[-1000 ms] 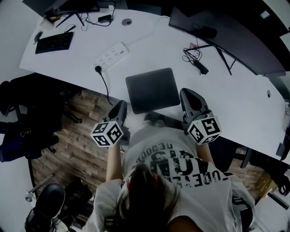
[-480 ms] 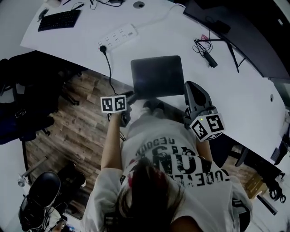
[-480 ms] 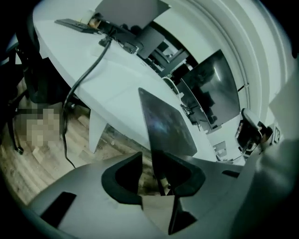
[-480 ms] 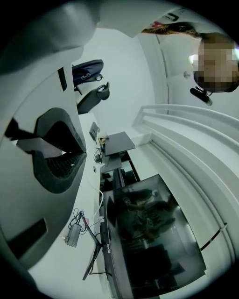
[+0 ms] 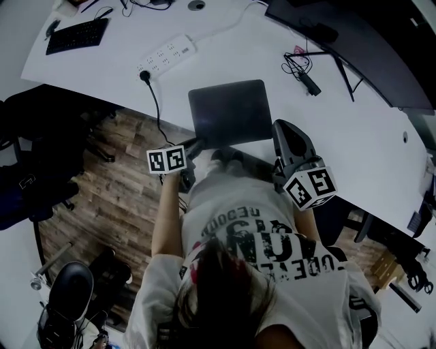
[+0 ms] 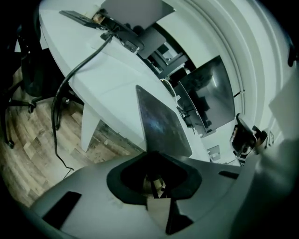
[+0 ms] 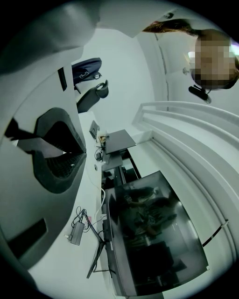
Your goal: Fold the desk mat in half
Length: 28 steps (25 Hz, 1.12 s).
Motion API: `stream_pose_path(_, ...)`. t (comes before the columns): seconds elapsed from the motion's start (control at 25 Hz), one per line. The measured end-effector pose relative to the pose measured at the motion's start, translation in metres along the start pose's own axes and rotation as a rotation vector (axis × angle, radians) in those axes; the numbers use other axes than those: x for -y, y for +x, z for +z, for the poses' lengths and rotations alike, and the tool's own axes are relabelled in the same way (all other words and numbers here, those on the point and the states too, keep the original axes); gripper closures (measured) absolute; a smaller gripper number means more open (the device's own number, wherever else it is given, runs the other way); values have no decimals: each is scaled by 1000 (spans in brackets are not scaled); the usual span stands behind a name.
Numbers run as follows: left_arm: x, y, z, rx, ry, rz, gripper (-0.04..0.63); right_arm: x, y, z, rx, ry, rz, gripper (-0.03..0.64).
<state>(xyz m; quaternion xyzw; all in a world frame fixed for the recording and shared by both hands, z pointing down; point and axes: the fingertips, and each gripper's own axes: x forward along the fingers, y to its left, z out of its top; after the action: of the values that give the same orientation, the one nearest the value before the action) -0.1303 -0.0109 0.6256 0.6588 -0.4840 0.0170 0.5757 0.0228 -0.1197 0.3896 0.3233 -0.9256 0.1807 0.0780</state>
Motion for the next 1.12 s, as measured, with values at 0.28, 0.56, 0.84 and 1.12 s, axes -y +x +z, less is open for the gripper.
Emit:
stream_pose_path(0.28,5,-17,10,22,41,22,583,3,2,-1,-1,5,-14,623)
stream_pose_path(0.56,31,-44,44,103,143,35,584,5,-1,-1,3,3,-30,623)
stream_pose_path(0.84,96,-34,58,56,450,12,584,10,-10,0,11,4,-58,623)
stream_pose_path(1.12,136,-6,48,-10,547,-75,584,23,-24,1,29,16,-103,623)
